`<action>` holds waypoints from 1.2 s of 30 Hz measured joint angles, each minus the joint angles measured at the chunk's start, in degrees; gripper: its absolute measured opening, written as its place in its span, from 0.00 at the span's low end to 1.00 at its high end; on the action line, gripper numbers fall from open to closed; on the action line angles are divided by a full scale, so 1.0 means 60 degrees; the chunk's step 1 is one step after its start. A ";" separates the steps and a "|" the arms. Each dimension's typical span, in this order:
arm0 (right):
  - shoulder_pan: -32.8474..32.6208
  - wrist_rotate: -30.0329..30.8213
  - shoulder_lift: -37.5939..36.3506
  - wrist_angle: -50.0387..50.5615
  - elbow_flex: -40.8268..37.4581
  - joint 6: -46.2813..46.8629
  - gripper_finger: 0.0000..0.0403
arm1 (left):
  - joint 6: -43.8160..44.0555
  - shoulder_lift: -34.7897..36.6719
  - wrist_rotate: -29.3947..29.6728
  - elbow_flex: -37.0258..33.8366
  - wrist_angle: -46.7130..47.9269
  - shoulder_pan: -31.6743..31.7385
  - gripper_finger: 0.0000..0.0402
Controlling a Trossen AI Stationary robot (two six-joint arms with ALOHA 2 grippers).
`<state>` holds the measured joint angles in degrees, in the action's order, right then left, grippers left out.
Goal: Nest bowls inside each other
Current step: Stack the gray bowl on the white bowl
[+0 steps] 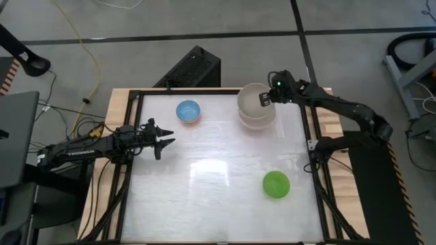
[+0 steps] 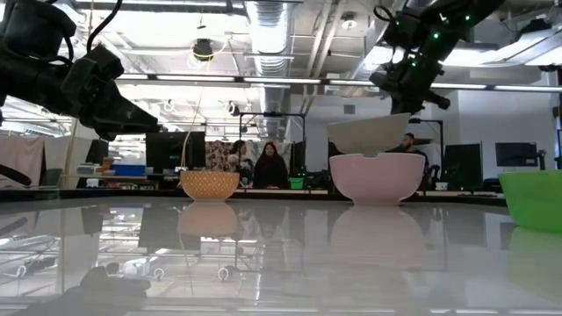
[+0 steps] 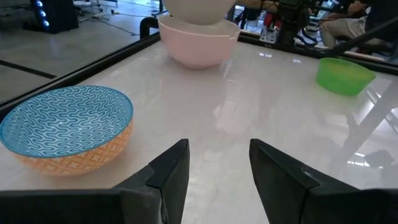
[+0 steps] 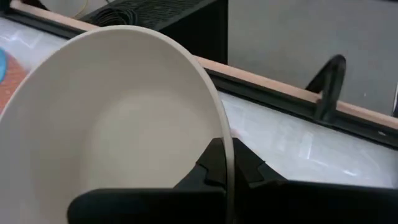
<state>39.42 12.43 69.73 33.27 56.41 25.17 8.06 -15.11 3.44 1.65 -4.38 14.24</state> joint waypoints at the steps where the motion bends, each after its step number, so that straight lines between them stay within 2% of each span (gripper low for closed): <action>1: 0.0047 -0.0026 0.0000 -0.0015 -0.0069 0.0007 0.02 | 0.0000 0.0000 0.0000 0.0000 0.0000 0.0000 0.39; 12: 0.0201 -0.0134 -0.0041 -0.2006 -0.2183 0.0713 0.02 | -0.0007 0.0000 0.0009 -0.0004 0.0073 0.0000 0.39; 25: 0.0179 -0.0131 0.0000 -0.2629 -0.2843 0.0845 0.02 | 0.0000 0.0004 0.0040 -0.0007 0.0076 0.0000 0.39; 36: -0.0073 -0.0313 0.0000 -0.2592 -0.2847 0.1041 0.20 | 0.0021 0.0001 0.0040 -0.0007 0.0084 0.0000 0.39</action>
<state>38.98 10.55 69.73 17.72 39.33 31.41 8.18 -15.11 3.68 1.61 -3.88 14.24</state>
